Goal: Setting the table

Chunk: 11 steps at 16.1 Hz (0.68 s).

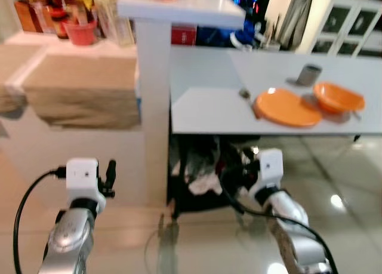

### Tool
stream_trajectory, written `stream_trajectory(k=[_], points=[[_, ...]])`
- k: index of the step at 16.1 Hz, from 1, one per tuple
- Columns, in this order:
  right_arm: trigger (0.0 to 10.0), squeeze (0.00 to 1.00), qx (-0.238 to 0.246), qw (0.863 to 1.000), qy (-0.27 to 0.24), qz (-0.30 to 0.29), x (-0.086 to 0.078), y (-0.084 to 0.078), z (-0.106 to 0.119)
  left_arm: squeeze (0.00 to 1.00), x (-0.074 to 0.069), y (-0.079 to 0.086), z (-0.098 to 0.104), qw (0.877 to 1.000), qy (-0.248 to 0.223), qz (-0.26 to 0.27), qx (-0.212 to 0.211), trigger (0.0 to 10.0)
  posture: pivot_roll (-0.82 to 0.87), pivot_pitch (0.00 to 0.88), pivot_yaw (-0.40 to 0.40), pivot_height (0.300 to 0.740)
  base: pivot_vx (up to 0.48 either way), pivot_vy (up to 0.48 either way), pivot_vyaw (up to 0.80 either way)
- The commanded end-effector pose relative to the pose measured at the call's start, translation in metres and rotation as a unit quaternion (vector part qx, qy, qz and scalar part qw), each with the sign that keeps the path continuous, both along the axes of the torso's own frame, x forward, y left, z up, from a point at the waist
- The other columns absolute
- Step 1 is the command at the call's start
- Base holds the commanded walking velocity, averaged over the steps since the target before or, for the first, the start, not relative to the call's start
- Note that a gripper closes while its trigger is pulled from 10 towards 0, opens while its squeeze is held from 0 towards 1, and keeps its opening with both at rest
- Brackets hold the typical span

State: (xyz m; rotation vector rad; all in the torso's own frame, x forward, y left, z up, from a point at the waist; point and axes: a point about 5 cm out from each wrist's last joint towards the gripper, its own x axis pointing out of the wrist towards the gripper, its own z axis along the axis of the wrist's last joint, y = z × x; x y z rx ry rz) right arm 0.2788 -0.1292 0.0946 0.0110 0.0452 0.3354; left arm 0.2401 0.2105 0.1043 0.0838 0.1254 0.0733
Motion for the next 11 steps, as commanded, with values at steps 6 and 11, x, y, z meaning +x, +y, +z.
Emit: stream_trajectory(k=[6, 11], points=[[10.0, 0.00, -0.004, 1.000, 0.014, -0.012, -0.0013, -0.0092, -0.0062, 0.00, -0.0027, -0.0030, -0.0004, 1.000, 0.001, -0.001, 0.001, 10.0, 0.04, 0.000, -0.069, 0.740, 0.000, 0.480, 0.00], [10.0, 0.00, -0.005, 1.000, 0.014, -0.014, -0.0031, -0.0116, -0.0083, 0.00, -0.0055, -0.0049, 0.0007, 1.000, -0.009, 0.010, -0.007, 10.0, 0.04, 0.000, -0.069, 0.740, 0.000, 0.480, 0.00]])
